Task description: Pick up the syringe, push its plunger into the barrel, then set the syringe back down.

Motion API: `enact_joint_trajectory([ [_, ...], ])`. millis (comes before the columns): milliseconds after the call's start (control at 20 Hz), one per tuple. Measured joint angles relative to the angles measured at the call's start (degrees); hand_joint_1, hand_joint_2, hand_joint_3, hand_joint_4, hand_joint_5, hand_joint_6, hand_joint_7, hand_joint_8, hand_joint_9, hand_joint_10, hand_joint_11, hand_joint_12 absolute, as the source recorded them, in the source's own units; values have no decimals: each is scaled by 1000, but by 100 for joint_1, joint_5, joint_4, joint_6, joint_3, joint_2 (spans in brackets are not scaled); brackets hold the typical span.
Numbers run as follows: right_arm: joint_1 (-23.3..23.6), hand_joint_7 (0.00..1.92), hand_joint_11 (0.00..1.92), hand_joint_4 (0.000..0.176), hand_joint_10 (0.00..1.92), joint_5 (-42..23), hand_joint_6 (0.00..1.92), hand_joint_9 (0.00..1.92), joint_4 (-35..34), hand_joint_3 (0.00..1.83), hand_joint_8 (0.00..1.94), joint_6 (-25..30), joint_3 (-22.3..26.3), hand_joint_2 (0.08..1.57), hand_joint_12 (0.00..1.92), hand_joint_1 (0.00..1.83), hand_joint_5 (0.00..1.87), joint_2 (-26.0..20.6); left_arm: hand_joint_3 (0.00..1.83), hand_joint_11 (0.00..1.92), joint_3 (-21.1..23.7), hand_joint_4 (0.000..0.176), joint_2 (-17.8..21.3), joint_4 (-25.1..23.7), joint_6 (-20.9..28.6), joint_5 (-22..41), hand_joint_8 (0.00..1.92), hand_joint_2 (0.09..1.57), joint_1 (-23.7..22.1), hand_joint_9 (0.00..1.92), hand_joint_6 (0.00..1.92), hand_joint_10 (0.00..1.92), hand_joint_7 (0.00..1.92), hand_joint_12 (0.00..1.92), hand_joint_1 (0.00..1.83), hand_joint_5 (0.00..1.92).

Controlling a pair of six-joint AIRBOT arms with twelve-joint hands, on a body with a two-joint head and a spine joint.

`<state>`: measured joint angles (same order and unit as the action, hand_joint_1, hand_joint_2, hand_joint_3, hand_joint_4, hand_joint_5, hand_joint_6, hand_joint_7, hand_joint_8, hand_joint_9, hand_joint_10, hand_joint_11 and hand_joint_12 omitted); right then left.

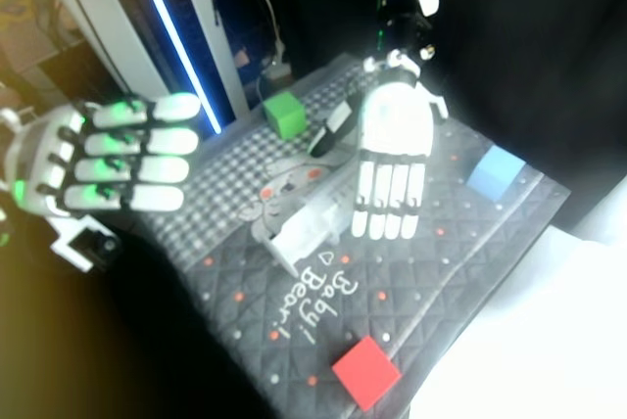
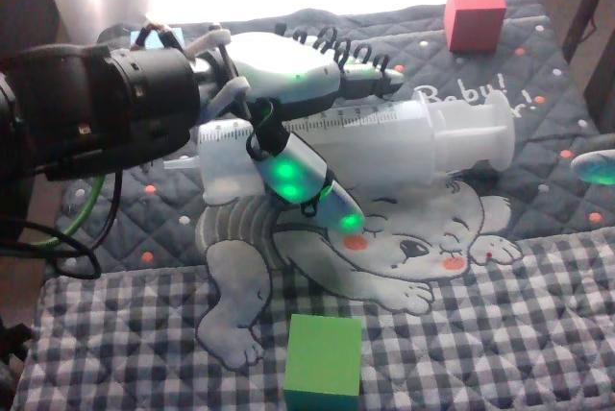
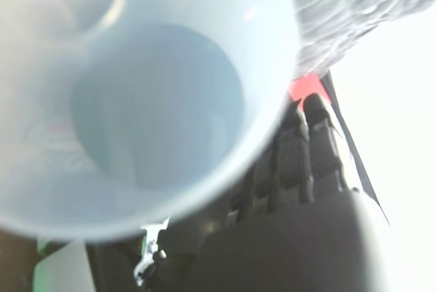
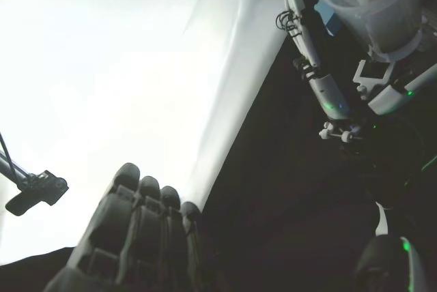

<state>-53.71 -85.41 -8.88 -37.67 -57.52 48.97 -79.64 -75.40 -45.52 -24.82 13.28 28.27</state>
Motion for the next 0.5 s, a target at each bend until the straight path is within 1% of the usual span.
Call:
enact_joint_trajectory([
  [50, 0, 88, 92, 29, 18, 4, 7, 100, -2, 0, 16, 0, 0, 666, 92, 639, 20, 0, 0, 0, -9, 0, -11, 2, 2, -20, 2, 688, 17, 145, 1, 4, 133, 316, 520, 82],
  [100, 2, 104, 89, 54, 9, 4, 3, 110, -9, 0, 7, 0, -2, 636, 92, 646, 30, 7, 1, 0, -28, 0, -20, -2, 0, -28, 5, 690, 17, 119, 3, 9, 113, 227, 532, 68],
  [150, 2, 110, 91, 51, 7, 2, 2, 114, 2, 0, 5, 0, 0, 635, 93, 638, 32, 7, 0, 0, -46, 0, -20, -20, 4, -35, 2, 695, 17, 136, 1, 4, 131, 257, 528, 82],
  [200, 2, 120, 101, 53, 10, 7, 6, 124, 0, 0, 8, 0, 0, 636, 98, 661, 42, 7, 1, 0, -48, 0, -20, -57, 4, -83, 0, 698, 20, 121, 0, 1, 114, 237, 519, 65],
  [250, 2, 118, 107, 56, 8, 4, 6, 122, -2, 0, 6, 0, -2, 625, 101, 673, 44, 7, 0, 0, -68, 0, -42, -59, 2, -105, 0, 696, 24, 146, 0, 1, 133, 296, 529, 78],
  [300, 2, 75, 121, 41, 1, 7, 0, 94, 0, 2, 0, 0, 0, 642, 109, 645, 27, 7, 0, 0, -94, 0, -59, -59, 4, -131, 1, 684, 24, 163, 1, 3, 146, 346, 557, 90],
  [350, 2, 14, 32, 22, 0, 2, 0, 18, 7, 7, 0, 0, 0, 658, 72, 672, 5, 7, 0, 0, -105, 0, -83, -59, 4, -149, 3, 685, 24, 182, 2, 4, 162, 398, 570, 101],
  [400, 2, 2, 6, 20, 0, 9, 0, 3, 2, 19, 0, 0, 0, 691, 63, 656, 0, 11, 0, 0, -107, 0, -87, -57, 4, -151, 5, 678, 24, 198, 5, 6, 181, 440, 625, 120],
  [450, 2, 0, 0, 23, 0, 9, 0, 0, 2, 22, 0, 0, 0, 706, 57, 590, 0, 11, 0, 0, -129, 0, -94, -57, 4, -140, 7, 658, 24, 256, 4, 2, 231, 563, 677, 163],
  [500, 2, 0, 0, 36, 0, 4, 0, 0, -4, 17, 0, 2, 0, 701, 11, 632, 0, 11, 0, 0, -166, 0, -136, -55, 4, -162, 2, 671, 24, 273, 1, 1, 238, 657, 730, 160],
])
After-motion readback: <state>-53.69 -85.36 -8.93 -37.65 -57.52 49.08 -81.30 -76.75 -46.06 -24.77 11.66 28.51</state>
